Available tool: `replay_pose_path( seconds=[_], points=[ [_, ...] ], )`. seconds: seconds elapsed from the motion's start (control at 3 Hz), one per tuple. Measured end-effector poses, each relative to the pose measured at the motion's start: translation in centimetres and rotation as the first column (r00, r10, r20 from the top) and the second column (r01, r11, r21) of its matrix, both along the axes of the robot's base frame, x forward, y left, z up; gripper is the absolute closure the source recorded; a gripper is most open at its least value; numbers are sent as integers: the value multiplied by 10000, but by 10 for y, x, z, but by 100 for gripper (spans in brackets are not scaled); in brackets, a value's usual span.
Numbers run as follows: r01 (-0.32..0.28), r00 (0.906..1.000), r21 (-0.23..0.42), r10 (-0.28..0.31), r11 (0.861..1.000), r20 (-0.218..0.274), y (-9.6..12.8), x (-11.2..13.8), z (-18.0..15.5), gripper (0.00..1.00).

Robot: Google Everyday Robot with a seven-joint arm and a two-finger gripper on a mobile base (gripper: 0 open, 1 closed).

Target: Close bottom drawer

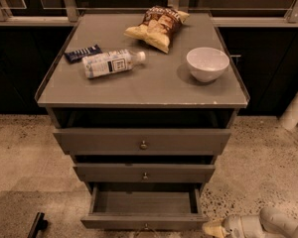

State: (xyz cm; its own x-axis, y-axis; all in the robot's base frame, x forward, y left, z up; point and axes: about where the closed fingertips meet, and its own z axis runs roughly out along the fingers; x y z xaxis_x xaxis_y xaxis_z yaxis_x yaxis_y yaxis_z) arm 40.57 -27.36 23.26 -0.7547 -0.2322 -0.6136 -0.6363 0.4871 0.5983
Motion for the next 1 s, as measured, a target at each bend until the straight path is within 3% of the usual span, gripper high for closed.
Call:
replay_pose_path(
  seconds=[0.67, 1.0],
  points=[
    [151, 9986, -354, -169, 9993, -492, 6, 24, -52, 100],
    [151, 9986, -355, -169, 9993, -492, 6, 24, -51, 100]
  ],
)
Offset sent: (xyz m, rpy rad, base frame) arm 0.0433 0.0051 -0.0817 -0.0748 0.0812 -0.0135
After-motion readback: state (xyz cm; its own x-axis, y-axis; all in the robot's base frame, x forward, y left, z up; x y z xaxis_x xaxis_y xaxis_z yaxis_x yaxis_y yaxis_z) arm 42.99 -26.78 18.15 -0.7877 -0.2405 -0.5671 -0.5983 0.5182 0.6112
